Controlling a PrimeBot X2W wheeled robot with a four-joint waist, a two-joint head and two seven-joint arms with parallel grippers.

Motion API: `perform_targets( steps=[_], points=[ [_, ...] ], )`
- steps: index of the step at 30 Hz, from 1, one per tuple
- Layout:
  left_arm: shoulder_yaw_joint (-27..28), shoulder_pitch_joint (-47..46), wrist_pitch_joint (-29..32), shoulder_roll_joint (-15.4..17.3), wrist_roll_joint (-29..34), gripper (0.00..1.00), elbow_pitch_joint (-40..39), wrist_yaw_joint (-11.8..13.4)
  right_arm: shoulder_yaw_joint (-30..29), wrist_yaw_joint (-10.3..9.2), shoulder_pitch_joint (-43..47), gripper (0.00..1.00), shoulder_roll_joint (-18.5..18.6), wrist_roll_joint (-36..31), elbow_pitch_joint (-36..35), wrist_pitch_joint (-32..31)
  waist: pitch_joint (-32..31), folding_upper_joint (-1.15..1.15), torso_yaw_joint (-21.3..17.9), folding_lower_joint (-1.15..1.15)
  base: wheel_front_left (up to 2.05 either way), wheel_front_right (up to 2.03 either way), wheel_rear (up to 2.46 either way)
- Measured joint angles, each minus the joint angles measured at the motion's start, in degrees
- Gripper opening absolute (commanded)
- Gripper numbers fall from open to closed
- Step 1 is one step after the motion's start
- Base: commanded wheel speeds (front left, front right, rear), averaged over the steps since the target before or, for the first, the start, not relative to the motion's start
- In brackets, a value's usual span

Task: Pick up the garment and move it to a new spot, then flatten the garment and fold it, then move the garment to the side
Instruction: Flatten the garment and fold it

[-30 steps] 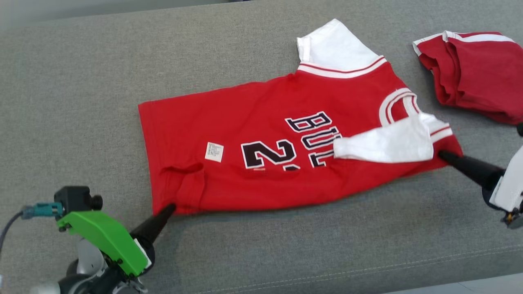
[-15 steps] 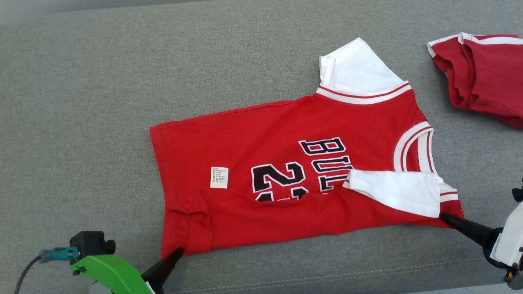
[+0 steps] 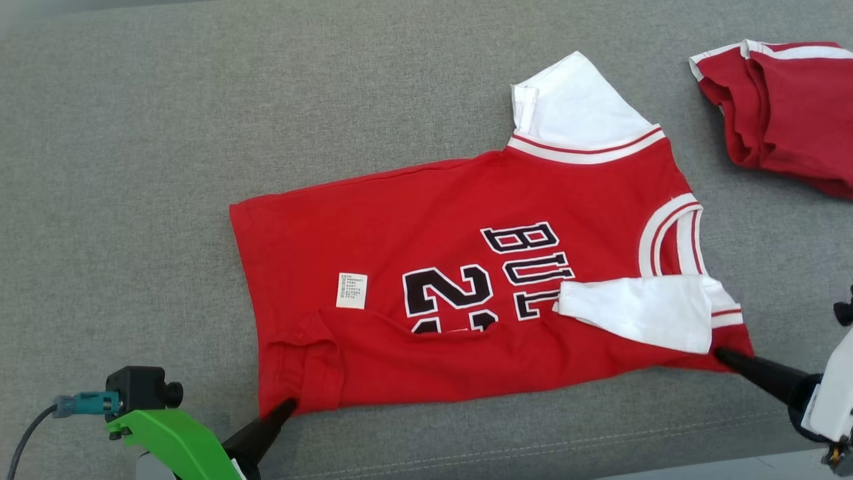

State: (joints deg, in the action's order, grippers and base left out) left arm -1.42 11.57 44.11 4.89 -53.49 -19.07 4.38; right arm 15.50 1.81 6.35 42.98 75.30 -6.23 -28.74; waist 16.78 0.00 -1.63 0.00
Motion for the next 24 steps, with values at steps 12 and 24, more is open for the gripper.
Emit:
perform_targets(
  steps=[12, 24],
  points=[
    [-2.8, 1.3, 1.7, 3.4, 5.2, 0.0, 1.9, -0.2, 1.5, -0.94, 1.7, 0.0, 1.3, -5.7, -0.2, 1.1, 0.8, 0.0, -0.6, 0.0, 0.0, 0.0, 0.0],
    [-2.9, 1.7, 1.7, 3.9, 6.5, 1.0, 0.9, -0.2, 2.0, -2.41, 1.3, 1.0, 2.0, -7.2, -0.2, 1.7, 1.2, 0.0, -0.5, 0.0, 0.0, 0.0, 0.0]
  ],
)
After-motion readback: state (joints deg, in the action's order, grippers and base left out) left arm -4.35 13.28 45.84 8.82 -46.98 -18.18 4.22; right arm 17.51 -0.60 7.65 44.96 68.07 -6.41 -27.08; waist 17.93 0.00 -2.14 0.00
